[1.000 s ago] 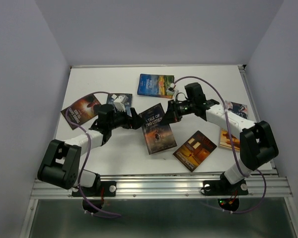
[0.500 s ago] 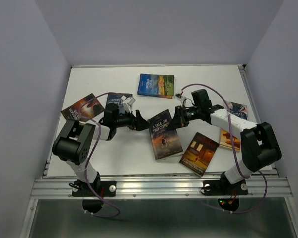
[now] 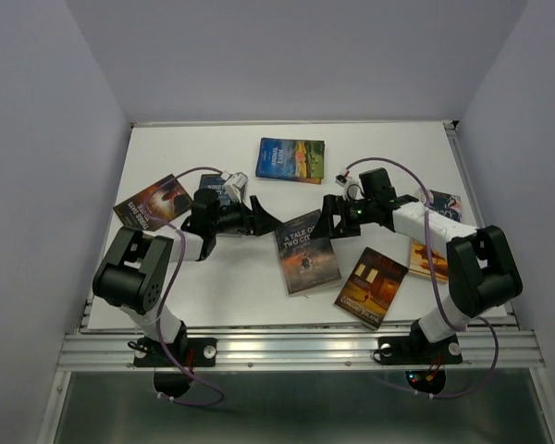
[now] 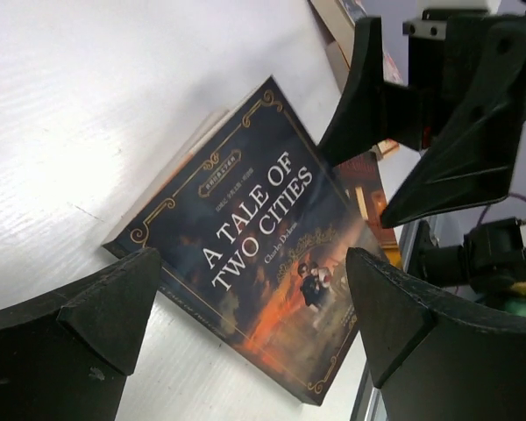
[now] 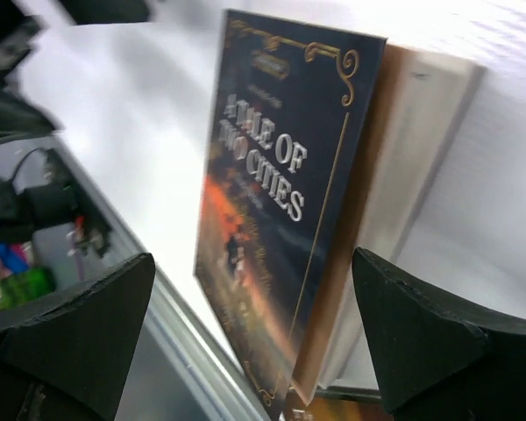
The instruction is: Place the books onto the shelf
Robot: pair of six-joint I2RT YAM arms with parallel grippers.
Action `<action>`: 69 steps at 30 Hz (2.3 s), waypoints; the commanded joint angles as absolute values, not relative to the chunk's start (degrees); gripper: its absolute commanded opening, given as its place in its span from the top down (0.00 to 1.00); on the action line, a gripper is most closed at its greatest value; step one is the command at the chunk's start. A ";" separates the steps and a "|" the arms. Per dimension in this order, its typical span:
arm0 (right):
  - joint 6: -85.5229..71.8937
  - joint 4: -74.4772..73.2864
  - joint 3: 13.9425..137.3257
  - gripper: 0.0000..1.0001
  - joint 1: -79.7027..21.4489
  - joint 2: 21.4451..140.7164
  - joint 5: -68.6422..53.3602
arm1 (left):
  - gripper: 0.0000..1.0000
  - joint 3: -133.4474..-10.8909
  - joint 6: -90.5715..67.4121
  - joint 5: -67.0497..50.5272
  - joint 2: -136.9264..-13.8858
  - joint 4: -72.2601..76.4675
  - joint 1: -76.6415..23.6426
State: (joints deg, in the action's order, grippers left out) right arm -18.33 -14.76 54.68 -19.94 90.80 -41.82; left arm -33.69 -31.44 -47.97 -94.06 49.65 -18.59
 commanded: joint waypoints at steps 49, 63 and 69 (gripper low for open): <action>-34.19 1.84 45.27 0.56 -26.46 102.74 -38.06 | 0.21 -28.30 -51.83 -46.14 -94.84 67.41 -33.92; -35.25 2.99 45.53 0.58 -26.46 98.53 -31.99 | 0.27 -30.85 -38.33 -38.59 -86.58 37.28 -38.50; -34.81 2.99 44.56 0.58 -26.46 98.17 -32.17 | 0.86 -35.23 -35.51 -27.55 -81.92 26.47 -38.76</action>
State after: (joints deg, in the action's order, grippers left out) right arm -36.05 -4.82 44.40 -26.70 99.26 -40.45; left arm -30.37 -38.13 -28.49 -86.91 35.86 -35.88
